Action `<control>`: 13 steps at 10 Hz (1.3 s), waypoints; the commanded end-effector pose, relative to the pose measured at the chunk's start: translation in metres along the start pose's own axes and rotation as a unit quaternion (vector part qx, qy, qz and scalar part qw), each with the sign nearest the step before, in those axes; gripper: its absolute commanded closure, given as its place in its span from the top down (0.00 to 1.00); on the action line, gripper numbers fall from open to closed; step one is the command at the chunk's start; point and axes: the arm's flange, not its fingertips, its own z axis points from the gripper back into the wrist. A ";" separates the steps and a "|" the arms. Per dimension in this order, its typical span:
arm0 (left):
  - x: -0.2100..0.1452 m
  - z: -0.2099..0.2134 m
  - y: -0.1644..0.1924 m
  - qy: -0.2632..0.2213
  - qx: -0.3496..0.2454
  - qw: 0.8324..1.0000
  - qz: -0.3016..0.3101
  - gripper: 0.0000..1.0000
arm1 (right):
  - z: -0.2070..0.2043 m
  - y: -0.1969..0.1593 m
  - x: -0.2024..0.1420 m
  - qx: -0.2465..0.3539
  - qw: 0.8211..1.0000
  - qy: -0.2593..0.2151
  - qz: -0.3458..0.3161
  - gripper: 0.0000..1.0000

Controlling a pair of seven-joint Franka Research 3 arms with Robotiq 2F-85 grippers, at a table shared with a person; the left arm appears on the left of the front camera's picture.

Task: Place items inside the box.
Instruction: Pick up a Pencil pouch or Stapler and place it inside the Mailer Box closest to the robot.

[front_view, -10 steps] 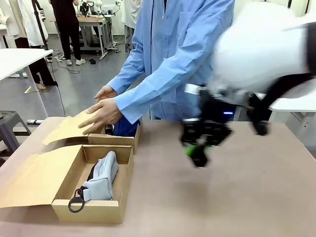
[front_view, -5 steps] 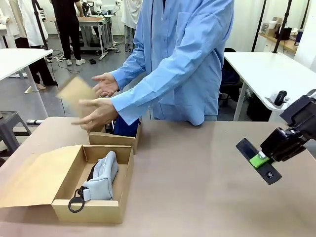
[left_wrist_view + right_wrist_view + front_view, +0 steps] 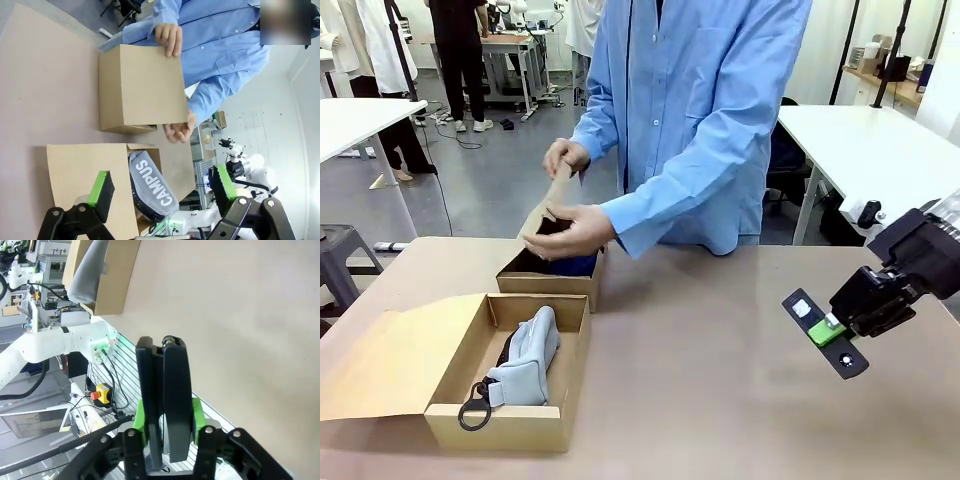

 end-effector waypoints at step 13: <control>0.001 -0.001 -0.001 -0.005 -0.010 1.000 -0.008 1.00 | -0.003 0.085 -0.009 -0.057 0.986 -0.056 -0.149 0.41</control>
